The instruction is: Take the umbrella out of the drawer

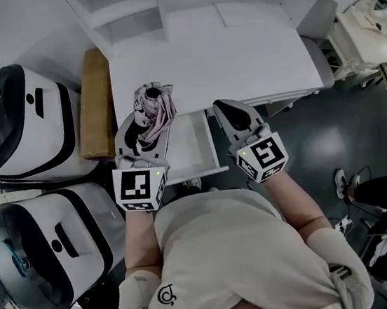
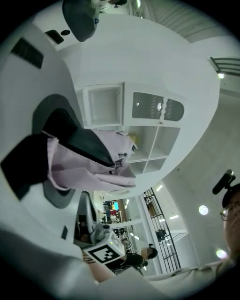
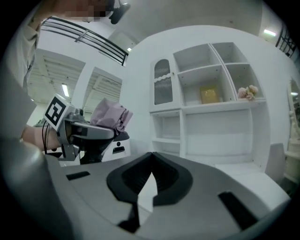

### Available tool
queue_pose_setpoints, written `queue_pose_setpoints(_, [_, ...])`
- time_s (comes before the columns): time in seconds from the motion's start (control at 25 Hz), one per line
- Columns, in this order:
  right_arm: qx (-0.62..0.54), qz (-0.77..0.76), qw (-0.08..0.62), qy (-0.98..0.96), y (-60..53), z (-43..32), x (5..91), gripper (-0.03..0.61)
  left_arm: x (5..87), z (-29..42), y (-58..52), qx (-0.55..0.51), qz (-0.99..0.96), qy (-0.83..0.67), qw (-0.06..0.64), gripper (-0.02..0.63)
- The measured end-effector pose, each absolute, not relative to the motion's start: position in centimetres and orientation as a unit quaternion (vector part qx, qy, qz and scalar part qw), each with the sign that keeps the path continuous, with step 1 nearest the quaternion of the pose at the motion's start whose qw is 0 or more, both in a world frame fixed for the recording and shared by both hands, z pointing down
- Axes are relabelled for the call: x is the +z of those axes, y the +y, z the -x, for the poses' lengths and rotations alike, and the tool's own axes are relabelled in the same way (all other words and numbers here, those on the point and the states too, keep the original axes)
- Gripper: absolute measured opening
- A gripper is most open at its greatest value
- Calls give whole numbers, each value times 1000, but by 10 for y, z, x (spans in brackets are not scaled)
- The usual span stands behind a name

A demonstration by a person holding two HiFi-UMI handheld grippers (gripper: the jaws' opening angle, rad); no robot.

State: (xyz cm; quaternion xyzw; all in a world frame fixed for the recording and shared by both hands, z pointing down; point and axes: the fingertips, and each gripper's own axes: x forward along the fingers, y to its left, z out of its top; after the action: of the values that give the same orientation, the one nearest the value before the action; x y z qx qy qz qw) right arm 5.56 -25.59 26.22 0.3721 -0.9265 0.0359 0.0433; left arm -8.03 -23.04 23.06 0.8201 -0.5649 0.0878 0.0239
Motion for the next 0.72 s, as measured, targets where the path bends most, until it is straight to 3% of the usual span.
queue_pose_setpoints(0.2, [13,-374,29,-927,-257,-37,237,6,199,117,-220,48,-812,-581,10,222])
queue_pose_setpoints(0.72, [14,-378,25,-925,-252,-46,232,5,196,118,-214,23,-804,-594,34,222])
